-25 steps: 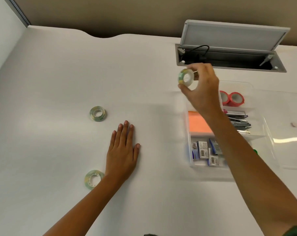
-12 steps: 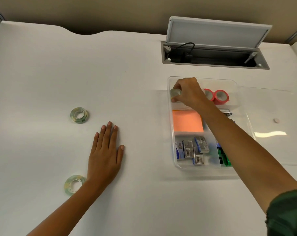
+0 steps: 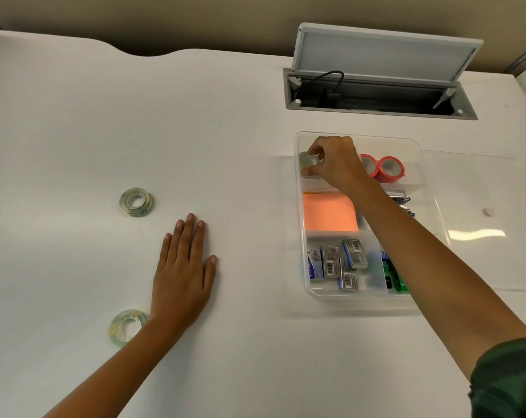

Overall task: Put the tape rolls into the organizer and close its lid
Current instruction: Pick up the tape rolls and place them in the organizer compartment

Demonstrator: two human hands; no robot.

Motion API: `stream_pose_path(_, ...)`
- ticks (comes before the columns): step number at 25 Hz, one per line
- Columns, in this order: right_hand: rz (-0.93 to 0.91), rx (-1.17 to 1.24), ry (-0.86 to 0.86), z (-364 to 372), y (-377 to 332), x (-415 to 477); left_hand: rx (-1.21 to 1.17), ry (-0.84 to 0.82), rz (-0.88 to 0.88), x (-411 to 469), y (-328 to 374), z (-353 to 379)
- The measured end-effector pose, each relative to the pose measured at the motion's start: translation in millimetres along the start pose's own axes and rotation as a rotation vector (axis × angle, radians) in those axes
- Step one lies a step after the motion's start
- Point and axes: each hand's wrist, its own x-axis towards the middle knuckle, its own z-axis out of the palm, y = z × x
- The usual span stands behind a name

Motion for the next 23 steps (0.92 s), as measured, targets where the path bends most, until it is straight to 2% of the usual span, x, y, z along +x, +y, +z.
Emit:
stream_pose_path(9,0.005,0.046,0.033,2,4,-1,-0.022,0.008,0.000,0,0,-1)
stream_pose_path(13,0.008,0.145,0.247,-3,-5,-26,-0.071,0.003,0.005,0,2,-7)
stream_pose_path(16,-0.086,0.222,0.429,-4,-29,-62,-0.180,0.023,0.005,5,-6,-22)
stream_pose_path(18,-0.161,0.272,0.482,0,-54,-89,-0.209,0.086,-0.002,1,-19,-35)
stream_pose_path(20,-0.235,0.319,0.462,9,-80,-116,-0.196,0.154,-0.021,-10,-35,-45)
stream_pose_path(23,-0.312,0.388,0.307,32,-121,-155,-0.223,0.198,-0.174,-36,-65,-53)
